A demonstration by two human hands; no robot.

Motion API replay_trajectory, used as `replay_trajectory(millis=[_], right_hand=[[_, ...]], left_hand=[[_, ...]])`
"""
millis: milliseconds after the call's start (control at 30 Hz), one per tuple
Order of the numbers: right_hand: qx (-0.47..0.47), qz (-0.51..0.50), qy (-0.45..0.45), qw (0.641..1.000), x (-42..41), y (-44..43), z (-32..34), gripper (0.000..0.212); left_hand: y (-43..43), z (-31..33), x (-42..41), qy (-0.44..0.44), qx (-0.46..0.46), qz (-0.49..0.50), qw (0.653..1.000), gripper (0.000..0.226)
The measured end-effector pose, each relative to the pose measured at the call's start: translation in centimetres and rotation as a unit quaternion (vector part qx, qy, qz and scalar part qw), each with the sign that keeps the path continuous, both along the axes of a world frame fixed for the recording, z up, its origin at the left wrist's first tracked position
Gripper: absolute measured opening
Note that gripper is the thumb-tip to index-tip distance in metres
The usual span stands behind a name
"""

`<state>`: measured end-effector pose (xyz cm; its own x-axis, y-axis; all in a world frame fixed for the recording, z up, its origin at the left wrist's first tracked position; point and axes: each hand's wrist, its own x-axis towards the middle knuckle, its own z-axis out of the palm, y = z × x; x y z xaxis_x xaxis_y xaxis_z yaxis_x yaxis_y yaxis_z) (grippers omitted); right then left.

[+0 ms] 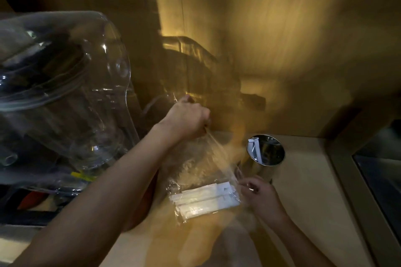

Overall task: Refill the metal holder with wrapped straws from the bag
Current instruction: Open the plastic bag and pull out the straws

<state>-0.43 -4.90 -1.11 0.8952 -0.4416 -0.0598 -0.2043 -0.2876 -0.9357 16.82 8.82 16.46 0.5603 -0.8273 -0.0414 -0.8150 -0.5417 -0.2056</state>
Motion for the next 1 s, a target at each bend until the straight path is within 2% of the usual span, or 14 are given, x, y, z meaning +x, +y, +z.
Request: replay_trajectory(millis=[167,300,400,533,633,767,933,1000], right_hand=[[0.006,-0.038,-0.032,0.999,-0.8,-0.7,0.8,0.019],[0.016,-0.108,-0.091,0.99,-1.5,-1.8,3.1,0.03],[-0.027,-0.118,-0.121,0.985,-1.6,-2.7,5.2,0.034],[-0.081,-0.128,-0.159,0.976,-1.7,-3.7,6.7,0.025],[-0.099,-0.112,-0.118,0.982,-2.3,-4.0,6.1,0.021],[-0.102,-0.067,-0.064,0.99,-3.6,-4.9,5.0,0.029],[-0.054,-0.102,-0.064,0.991,-3.8,-5.9,5.2,0.028],[-0.007,-0.104,-0.062,0.993,-3.7,-6.4,5.2,0.024]], left_hand=[[0.2,0.1,0.3,0.005,-0.051,0.023,0.998,0.024],[0.9,0.0,0.6,0.046,-0.08,0.04,0.995,0.025],[1.6,-0.3,0.7,0.096,-0.1,0.051,0.989,0.018],[2.1,-1.9,0.2,0.148,-0.075,0.049,0.985,0.014],[2.4,-3.3,0.1,0.174,-0.077,0.057,0.98,0.013],[2.7,-3.9,0.5,0.201,-0.101,0.061,0.972,0.012],[2.5,-3.6,0.7,0.218,-0.141,0.057,0.964,0.011],[2.5,-3.5,0.9,0.226,-0.169,0.067,0.957,0.008]])
